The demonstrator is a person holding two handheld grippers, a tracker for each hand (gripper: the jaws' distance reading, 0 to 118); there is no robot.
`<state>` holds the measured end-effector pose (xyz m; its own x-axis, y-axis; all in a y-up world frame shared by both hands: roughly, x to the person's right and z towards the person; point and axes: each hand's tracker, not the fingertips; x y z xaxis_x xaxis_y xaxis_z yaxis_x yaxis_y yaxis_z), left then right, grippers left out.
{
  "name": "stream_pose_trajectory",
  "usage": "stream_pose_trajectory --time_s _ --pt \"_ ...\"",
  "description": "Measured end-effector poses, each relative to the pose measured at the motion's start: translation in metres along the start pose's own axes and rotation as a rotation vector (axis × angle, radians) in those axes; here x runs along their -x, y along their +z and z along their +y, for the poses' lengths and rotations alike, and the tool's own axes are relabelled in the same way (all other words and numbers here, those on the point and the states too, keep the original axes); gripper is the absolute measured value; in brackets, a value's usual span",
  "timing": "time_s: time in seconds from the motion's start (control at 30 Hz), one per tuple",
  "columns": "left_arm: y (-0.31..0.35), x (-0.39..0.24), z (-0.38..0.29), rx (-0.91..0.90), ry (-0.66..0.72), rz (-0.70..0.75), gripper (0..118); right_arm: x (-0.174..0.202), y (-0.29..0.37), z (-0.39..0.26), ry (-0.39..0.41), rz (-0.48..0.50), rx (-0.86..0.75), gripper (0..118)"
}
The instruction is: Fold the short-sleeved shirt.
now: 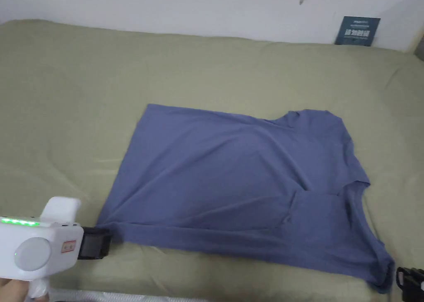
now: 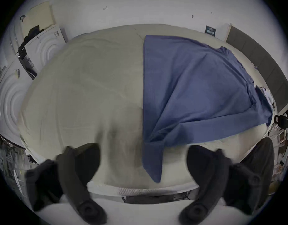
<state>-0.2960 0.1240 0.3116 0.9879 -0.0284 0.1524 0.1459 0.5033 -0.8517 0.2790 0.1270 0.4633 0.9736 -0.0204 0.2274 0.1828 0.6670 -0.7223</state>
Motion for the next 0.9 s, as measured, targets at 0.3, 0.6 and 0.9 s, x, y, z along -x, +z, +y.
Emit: stream_pose_trajectory --time_s 0.3,0.6,0.9 --pt "-0.003 -0.012 0.002 0.019 0.003 -0.02 6 0.0 -0.01 0.005 0.023 0.037 0.018 118" --pt "0.0 -0.011 0.009 0.019 0.022 -0.025 6 0.008 -0.04 0.011 0.13 0.004 0.104 1" --pt "0.005 -0.005 0.079 -0.043 0.016 -0.063 6 0.006 -0.038 0.098 0.106 0.017 -0.021 1"
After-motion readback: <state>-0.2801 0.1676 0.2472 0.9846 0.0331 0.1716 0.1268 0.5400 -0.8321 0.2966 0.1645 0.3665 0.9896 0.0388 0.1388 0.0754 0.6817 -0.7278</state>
